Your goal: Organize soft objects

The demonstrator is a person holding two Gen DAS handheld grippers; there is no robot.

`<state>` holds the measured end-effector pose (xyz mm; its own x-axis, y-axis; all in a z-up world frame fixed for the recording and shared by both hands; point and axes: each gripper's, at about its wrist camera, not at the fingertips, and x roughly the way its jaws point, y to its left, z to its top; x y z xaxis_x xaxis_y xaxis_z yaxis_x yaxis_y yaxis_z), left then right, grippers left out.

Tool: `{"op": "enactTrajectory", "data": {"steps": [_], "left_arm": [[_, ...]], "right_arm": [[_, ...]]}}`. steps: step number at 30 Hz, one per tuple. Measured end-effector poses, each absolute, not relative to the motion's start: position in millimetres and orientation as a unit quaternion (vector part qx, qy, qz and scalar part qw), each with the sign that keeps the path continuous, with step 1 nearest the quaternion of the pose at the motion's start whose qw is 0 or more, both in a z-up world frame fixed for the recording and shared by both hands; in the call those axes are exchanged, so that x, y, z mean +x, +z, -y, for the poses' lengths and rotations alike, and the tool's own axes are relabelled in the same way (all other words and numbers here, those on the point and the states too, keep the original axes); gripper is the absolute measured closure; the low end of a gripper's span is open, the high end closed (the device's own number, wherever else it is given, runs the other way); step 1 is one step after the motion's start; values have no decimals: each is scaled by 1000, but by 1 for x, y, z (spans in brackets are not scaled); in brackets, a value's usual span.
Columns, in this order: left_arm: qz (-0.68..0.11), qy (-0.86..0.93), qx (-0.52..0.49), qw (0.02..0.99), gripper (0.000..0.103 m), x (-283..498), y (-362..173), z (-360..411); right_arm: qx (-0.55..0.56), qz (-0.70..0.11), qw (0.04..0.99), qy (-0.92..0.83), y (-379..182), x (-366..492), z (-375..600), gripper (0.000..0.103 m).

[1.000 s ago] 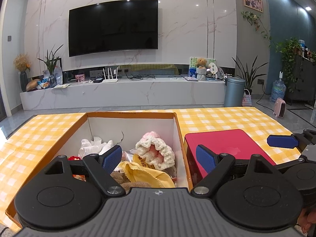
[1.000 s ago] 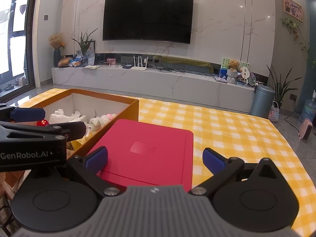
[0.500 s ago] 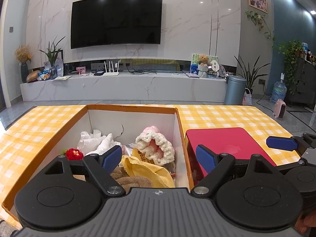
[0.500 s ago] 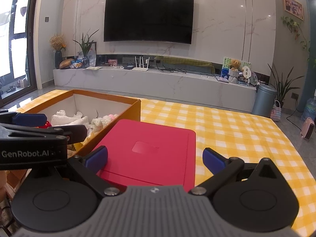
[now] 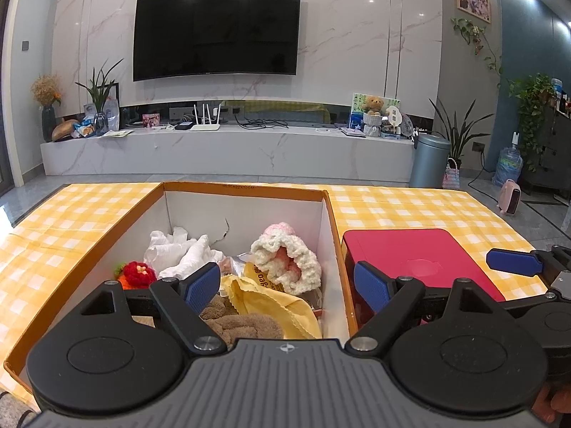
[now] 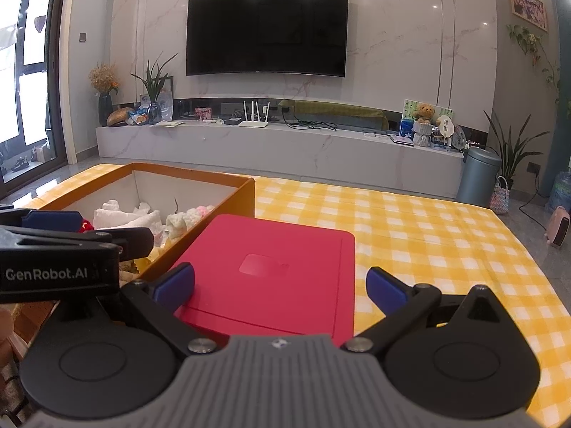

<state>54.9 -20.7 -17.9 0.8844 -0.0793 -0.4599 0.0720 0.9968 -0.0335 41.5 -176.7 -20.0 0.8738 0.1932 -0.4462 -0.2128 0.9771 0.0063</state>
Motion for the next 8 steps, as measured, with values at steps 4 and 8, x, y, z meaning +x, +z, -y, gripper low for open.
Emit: {"op": "enactTrajectory", "data": {"steps": [4, 8], "left_arm": [[-236, -38, -6, 971, 4, 55, -18, 21], [-237, -39, -8, 971, 4, 55, -18, 21]], "right_arm": [[-22, -228, 968, 105, -20, 42, 176, 3], [-20, -228, 968, 105, -20, 42, 176, 3]]}}
